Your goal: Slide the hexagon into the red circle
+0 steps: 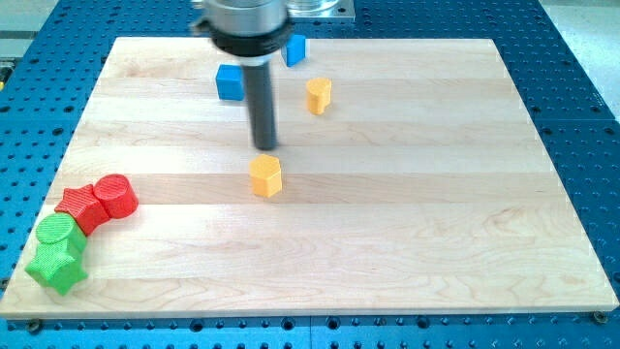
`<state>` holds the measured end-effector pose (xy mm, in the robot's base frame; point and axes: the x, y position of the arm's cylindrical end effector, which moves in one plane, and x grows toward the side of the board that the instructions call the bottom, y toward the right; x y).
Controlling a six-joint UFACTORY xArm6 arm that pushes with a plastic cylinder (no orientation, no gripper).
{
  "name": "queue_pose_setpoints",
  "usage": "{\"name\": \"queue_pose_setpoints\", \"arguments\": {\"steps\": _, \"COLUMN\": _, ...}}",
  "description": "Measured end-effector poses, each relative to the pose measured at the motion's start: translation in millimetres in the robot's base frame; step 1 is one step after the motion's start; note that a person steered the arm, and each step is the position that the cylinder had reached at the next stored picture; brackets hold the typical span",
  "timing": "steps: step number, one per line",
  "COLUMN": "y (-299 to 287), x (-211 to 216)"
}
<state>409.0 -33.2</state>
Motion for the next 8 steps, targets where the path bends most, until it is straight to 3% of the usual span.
{"name": "queue_pose_setpoints", "arguments": {"steps": 1, "y": -44.4, "x": 79.3}}
{"name": "queue_pose_setpoints", "arguments": {"steps": 2, "y": -74.1, "x": 119.4}}
{"name": "queue_pose_setpoints", "arguments": {"steps": 3, "y": -20.0, "x": 78.6}}
{"name": "queue_pose_setpoints", "arguments": {"steps": 4, "y": 5.3, "x": 133.9}}
{"name": "queue_pose_setpoints", "arguments": {"steps": 5, "y": -40.8, "x": 170.8}}
{"name": "queue_pose_setpoints", "arguments": {"steps": 6, "y": -97.9, "x": 170.8}}
{"name": "queue_pose_setpoints", "arguments": {"steps": 7, "y": -21.7, "x": 155.0}}
{"name": "queue_pose_setpoints", "arguments": {"steps": 8, "y": -24.3, "x": 145.3}}
